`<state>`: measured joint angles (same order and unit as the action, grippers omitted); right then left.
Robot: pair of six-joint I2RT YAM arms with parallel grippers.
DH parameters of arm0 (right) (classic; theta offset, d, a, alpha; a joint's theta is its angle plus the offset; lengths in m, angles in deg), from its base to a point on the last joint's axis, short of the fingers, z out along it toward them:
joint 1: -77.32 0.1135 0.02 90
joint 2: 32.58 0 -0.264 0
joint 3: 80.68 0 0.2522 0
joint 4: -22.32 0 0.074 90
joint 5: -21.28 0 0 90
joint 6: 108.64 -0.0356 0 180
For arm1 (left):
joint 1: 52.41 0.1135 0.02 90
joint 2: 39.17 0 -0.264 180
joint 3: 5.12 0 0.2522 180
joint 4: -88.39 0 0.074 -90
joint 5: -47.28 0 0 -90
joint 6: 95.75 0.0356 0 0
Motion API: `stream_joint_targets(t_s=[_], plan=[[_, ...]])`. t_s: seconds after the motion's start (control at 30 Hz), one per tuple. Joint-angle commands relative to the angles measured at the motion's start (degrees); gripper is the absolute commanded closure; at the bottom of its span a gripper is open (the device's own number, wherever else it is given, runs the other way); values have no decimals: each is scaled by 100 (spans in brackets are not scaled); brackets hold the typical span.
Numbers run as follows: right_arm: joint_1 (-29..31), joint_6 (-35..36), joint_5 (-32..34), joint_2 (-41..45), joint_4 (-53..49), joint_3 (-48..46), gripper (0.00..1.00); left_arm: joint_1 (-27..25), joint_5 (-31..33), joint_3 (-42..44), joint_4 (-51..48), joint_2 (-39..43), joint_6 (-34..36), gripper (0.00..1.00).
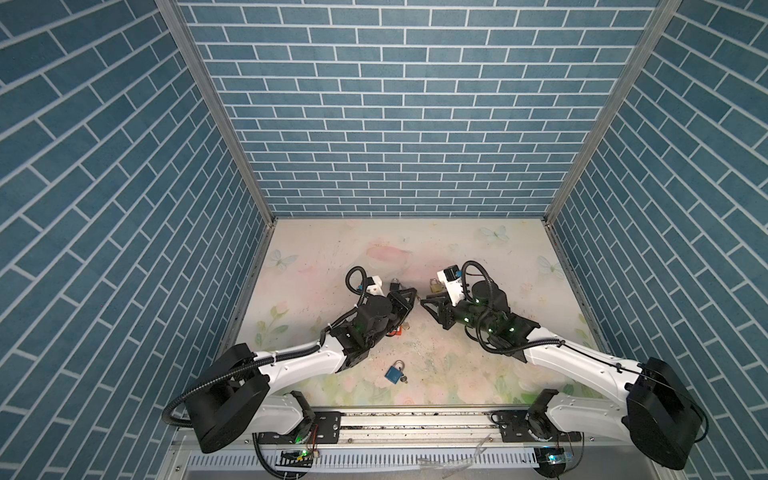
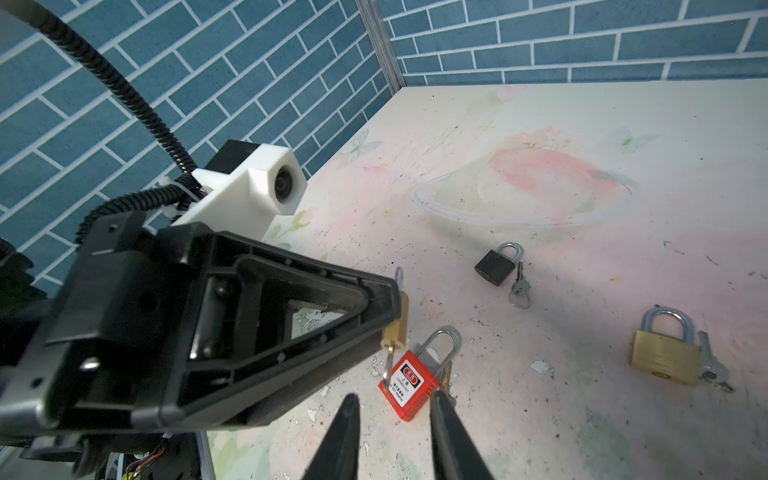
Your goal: Lock with the key
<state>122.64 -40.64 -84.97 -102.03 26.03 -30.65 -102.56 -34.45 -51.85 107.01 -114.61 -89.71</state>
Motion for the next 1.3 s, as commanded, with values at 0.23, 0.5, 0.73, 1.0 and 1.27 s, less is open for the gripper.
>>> stream_joint_targets(t_s=[0.23,0.5,0.73,1.0,1.27], plan=[[29,60,-203,-301,313,214,82,74,-45,42,2,12,-58,100],[37,55,-247,-436,336,296,82,105,-107,59,-4,-15,-89,100],[38,47,-286,-484,340,310,98,144,-80,95,-14,13,-128,100],[56,47,-387,-423,146,284,100,350,-52,60,47,-28,-60,100],[65,-141,-246,279,-5,-348,100,1042,119,125,101,197,62,100]])
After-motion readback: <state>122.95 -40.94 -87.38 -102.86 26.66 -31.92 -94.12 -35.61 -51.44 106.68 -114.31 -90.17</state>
